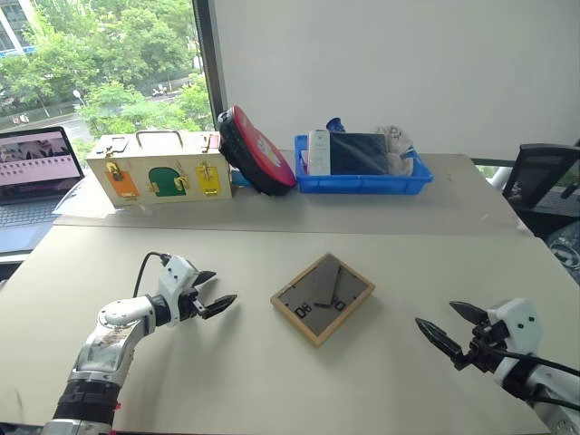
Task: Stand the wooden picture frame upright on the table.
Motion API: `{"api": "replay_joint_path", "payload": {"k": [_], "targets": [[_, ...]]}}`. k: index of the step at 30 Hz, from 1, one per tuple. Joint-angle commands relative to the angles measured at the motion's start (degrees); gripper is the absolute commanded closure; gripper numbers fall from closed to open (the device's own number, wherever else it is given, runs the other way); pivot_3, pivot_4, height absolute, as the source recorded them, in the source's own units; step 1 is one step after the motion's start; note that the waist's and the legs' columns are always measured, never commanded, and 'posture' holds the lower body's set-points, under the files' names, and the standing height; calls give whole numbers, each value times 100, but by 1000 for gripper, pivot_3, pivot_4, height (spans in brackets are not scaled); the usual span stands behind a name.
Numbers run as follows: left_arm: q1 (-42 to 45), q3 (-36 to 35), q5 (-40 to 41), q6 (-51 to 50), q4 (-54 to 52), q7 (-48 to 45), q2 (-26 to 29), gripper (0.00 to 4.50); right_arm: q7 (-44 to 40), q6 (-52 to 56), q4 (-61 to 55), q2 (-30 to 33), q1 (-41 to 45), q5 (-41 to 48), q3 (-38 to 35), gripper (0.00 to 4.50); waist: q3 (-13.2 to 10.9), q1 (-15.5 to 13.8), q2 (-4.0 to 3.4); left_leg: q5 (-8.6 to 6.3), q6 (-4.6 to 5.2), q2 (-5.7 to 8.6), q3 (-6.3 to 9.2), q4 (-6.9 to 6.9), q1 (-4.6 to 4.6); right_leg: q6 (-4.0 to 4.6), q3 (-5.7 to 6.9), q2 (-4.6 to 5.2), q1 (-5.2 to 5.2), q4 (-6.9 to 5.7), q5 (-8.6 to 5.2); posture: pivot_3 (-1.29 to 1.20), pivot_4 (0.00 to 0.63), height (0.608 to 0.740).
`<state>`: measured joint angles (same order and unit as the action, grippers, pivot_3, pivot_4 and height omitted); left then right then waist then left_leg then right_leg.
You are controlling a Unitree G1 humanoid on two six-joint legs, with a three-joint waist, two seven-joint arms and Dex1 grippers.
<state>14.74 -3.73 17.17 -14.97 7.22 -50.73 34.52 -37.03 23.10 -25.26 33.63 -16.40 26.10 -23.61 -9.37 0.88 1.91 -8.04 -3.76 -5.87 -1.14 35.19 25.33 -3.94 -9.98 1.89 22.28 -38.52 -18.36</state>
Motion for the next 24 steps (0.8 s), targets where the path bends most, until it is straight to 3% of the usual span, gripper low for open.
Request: {"api": "replay_joint_path", "payload": {"k": [1,3,6,7,9,12,20,21,24], "targets": [[398,-191,368,-127,-111,-288,87,53,-218,108,-280,275,-45,222,-221,7,0,0,0,0,0,0,0,0,0,0,0,0,0,0,0,0,150,710],[862,-345,839,-347,-130,-666,112,53,-499,484,-578,668,-130,490,-409,7,-4,-21,2,0,0,0,0,2,0,0,0,0,0,-2,0,0,150,710],[1301,-187,917,-414,43,-1161,210,53,-539,840,-888,972,-120,841,-644,7,-2,-39,3,8,4,3,12,10,15,-6,13,0,2,-4,4,0,150,710],[1417,-95,885,-399,132,-1298,235,455,-521,954,-976,1032,-125,950,-712,0,3,-27,1,8,4,3,13,10,11,-7,13,0,-3,-1,4,0,150,710],[1673,81,766,-220,373,-1576,228,804,-463,1247,-1193,1108,-162,1215,-856,526,10,9,-8,6,5,3,15,6,2,-6,14,0,-13,4,4,0,150,710],[2144,305,491,93,833,-1723,106,1820,-339,1512,-1592,1140,-310,1377,-921,1337,9,6,-6,6,5,4,19,-2,4,-6,15,-1,-11,5,3,0,150,710],[3288,939,-259,1211,2713,-2142,-624,4477,377,1697,-2141,849,-747,895,-569,4019,7,-23,-2,7,5,13,45,14,24,-7,34,-2,-13,6,4,0,150,710],[3398,1005,-360,1358,2942,-2162,-727,4500,443,1712,-2118,835,-775,798,-458,4360,7,-18,-2,8,5,13,46,14,24,-7,35,-2,-13,6,4,0,150,710],[3679,1188,-692,1862,3604,-2164,-996,4500,639,1721,-1995,790,-767,502,-111,4443,7,3,-2,8,5,13,52,14,26,-6,39,-3,-11,6,4,0,150,710]]}}
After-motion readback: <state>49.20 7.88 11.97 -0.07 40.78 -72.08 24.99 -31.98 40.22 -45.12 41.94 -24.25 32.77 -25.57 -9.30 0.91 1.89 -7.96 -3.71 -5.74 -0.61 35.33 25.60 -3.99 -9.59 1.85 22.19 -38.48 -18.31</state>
